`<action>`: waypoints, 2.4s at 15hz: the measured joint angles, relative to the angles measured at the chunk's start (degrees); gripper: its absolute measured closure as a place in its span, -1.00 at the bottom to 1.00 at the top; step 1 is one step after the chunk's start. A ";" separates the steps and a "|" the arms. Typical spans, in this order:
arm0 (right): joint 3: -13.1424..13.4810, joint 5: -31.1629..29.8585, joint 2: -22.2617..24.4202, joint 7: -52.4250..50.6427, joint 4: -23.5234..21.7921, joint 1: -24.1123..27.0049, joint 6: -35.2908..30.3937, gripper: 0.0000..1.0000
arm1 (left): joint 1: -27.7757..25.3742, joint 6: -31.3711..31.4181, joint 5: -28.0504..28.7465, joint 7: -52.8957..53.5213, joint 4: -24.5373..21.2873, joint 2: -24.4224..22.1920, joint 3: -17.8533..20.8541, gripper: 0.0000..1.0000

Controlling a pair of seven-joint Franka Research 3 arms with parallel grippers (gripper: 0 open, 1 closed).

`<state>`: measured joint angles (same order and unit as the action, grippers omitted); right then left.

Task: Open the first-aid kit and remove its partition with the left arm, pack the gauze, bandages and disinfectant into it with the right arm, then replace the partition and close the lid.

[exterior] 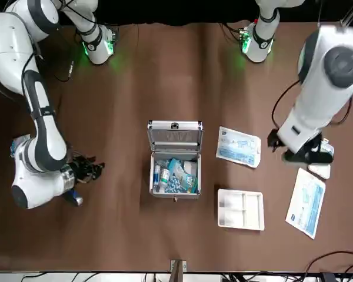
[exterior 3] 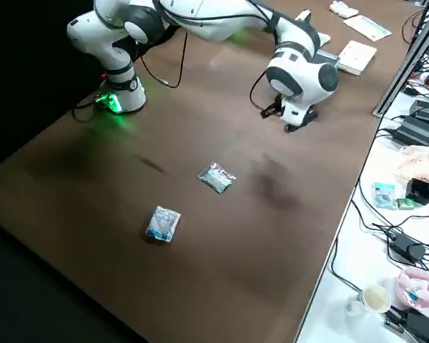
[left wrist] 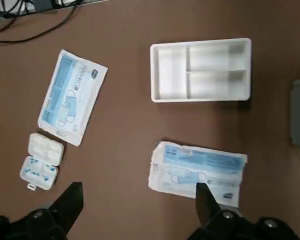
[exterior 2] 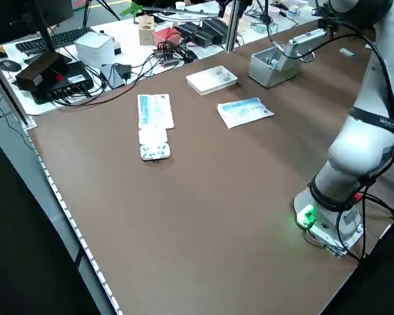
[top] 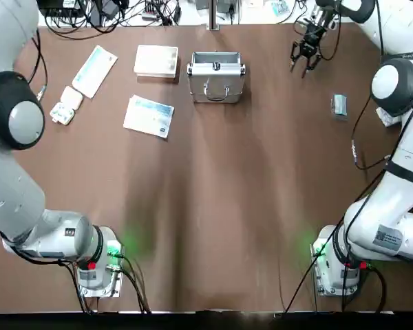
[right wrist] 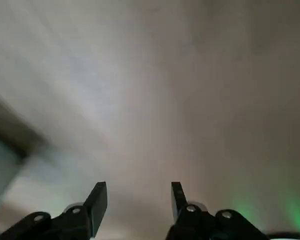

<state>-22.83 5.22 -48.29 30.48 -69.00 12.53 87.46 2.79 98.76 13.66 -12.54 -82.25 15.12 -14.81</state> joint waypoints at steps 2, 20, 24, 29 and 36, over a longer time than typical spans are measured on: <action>0.39 -7.69 -0.20 -5.39 -1.00 3.20 -1.59 -0.21 | -2.57 -1.30 -6.56 3.57 -0.01 -3.15 0.10 -0.98; 6.29 -18.08 -4.36 -23.20 -5.10 13.15 5.47 -0.21 | -0.23 -6.43 -12.57 7.66 0.57 -5.60 7.48 -1.00; 6.62 -19.21 -5.16 -23.34 -5.18 13.14 5.74 -0.21 | -0.28 -6.40 -12.58 7.66 0.52 -5.58 7.65 -1.00; 6.62 -19.43 -5.60 -23.37 -5.28 13.11 5.75 -0.21 | -0.27 -6.06 -12.58 7.66 0.38 -5.51 7.65 -1.00; 6.94 -19.73 -5.77 -23.38 -5.28 13.11 6.06 -0.11 | -0.27 -5.91 -12.58 7.66 0.35 -5.51 7.65 -1.00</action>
<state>-15.89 -14.50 -54.06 7.10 -74.27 25.64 93.52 2.51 92.85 1.08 -4.88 -81.90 9.61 -7.16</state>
